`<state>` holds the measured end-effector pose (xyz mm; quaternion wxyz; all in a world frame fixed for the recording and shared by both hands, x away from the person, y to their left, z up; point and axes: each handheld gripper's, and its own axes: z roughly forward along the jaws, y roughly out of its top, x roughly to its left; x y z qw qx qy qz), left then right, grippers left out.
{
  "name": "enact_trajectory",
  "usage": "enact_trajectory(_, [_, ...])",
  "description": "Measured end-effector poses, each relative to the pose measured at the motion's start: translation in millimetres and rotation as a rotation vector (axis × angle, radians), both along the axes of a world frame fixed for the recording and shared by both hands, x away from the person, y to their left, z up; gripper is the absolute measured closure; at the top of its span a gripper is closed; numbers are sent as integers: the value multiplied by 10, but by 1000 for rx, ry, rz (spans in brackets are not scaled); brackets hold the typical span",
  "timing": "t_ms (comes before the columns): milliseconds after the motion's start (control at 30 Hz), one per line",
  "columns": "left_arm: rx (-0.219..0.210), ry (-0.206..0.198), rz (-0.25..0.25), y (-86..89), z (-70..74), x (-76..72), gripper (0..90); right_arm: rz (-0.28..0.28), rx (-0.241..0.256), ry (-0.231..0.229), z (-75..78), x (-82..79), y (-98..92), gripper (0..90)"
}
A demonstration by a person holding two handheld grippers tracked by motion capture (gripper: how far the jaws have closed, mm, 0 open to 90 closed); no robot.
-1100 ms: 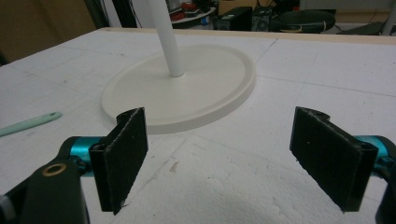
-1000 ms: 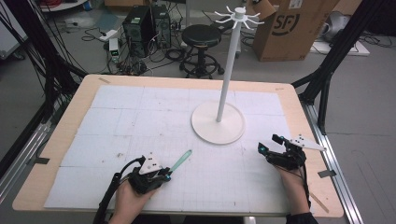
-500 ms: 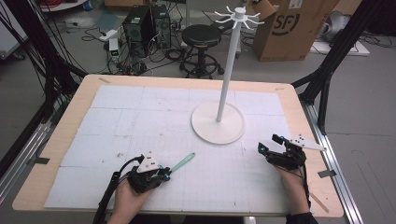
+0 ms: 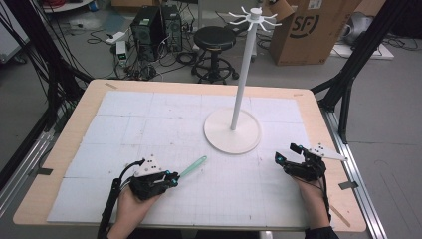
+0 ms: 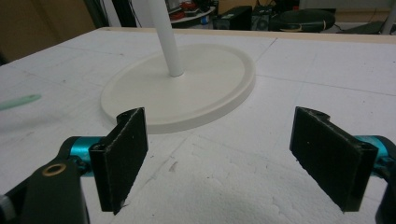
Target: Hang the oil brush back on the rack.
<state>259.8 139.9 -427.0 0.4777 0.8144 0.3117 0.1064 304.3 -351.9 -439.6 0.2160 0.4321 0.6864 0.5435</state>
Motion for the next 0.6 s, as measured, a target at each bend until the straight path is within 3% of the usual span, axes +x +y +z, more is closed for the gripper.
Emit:
enact_trajectory(333, [-65,-20,-13,103,393,125,821,-1,3,8,-3,2,-1,188])
enact_trajectory(600, [-92,-66,-22,134,795,237,821,0,4,9,-10,12,-3,188])
